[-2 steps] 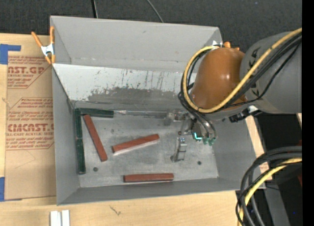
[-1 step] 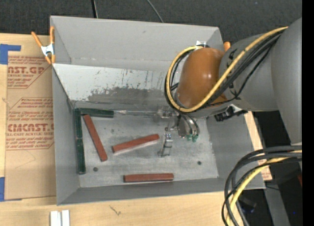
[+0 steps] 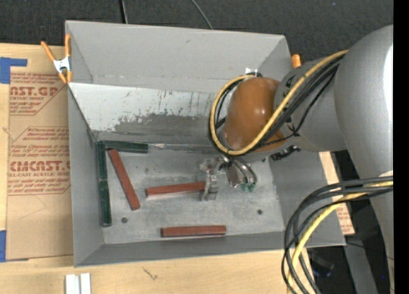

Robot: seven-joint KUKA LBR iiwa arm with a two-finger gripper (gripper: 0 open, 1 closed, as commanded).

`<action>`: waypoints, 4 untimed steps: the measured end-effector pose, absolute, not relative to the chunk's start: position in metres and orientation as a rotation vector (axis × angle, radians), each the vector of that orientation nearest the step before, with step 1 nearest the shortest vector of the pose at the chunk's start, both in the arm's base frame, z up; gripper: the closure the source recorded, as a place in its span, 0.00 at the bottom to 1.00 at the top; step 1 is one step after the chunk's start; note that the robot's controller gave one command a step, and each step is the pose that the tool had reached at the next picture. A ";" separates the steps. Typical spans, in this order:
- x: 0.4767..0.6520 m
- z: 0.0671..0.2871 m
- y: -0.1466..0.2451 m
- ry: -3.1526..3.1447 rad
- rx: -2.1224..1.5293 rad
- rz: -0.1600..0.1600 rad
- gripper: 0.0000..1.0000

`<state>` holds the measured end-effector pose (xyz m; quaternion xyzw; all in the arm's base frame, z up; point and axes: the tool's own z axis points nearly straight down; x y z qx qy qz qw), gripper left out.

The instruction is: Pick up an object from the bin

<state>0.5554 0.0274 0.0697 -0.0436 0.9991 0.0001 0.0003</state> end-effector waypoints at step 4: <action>0.527 0.162 0.052 3.151 -0.144 0.001 1.00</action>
Offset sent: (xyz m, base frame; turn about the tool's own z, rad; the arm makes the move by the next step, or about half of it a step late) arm 0.0154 -0.0133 0.1772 -0.0149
